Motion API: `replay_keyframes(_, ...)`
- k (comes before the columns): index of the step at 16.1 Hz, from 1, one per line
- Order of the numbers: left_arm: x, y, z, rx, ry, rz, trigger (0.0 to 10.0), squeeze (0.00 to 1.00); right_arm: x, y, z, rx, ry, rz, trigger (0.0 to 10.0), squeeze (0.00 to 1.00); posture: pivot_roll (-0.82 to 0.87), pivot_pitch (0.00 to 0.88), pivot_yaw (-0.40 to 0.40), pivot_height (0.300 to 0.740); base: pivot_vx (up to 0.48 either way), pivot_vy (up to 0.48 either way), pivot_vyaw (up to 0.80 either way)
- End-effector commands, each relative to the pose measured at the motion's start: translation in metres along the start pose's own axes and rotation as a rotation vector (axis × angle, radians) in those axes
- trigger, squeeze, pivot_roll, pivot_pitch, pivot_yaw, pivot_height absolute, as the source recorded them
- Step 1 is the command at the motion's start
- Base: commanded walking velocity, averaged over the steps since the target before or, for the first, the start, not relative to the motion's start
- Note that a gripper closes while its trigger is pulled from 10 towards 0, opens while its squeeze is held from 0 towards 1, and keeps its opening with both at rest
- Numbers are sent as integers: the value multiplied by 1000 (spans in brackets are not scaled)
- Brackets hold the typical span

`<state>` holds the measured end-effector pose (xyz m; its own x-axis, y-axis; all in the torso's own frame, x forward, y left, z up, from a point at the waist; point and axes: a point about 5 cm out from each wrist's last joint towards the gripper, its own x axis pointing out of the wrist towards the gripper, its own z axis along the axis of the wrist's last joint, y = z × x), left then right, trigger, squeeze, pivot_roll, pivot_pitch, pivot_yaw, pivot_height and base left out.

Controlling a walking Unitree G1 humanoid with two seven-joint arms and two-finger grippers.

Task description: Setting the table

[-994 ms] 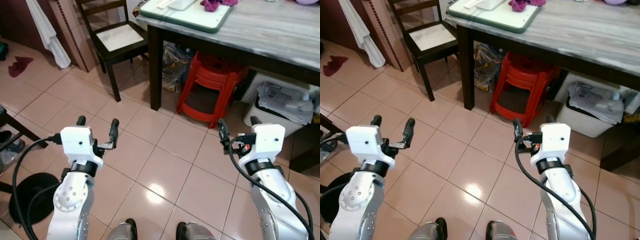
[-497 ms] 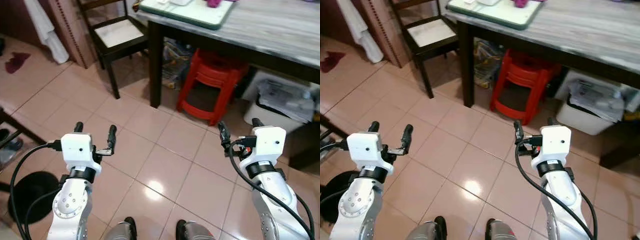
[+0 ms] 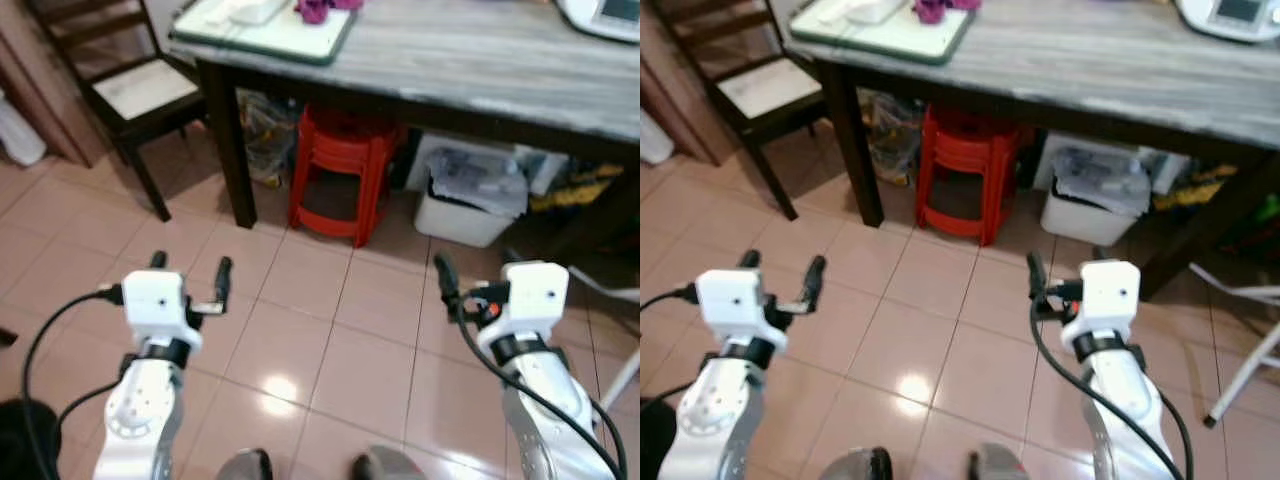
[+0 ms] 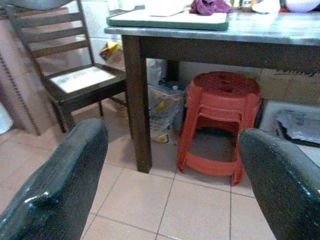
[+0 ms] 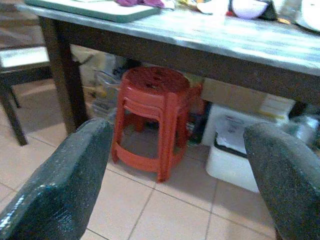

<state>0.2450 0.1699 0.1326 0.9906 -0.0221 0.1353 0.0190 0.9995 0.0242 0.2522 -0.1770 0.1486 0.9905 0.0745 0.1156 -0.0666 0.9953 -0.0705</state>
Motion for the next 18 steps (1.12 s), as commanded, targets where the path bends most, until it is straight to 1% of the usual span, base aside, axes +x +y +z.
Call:
replay_keyframes(1,-2,-3,-2,-14,9,-15,10000,0,-3,-4,-1,-7,8,-10,10000,0,-115,208,-8,740,0,-371,0)
replay_keyframes(11,4,-5,-1,-16,0,-31,10000,0,1,-2,1,-13,0,4,10000,0,-112,203,-10,740,0,-372,0)
replay_keyframes(18,7,-6,0,-14,-3,-49,10000,0,4,2,0,0,-1,8,10000,0,-113,202,0,740,0,-373,0)
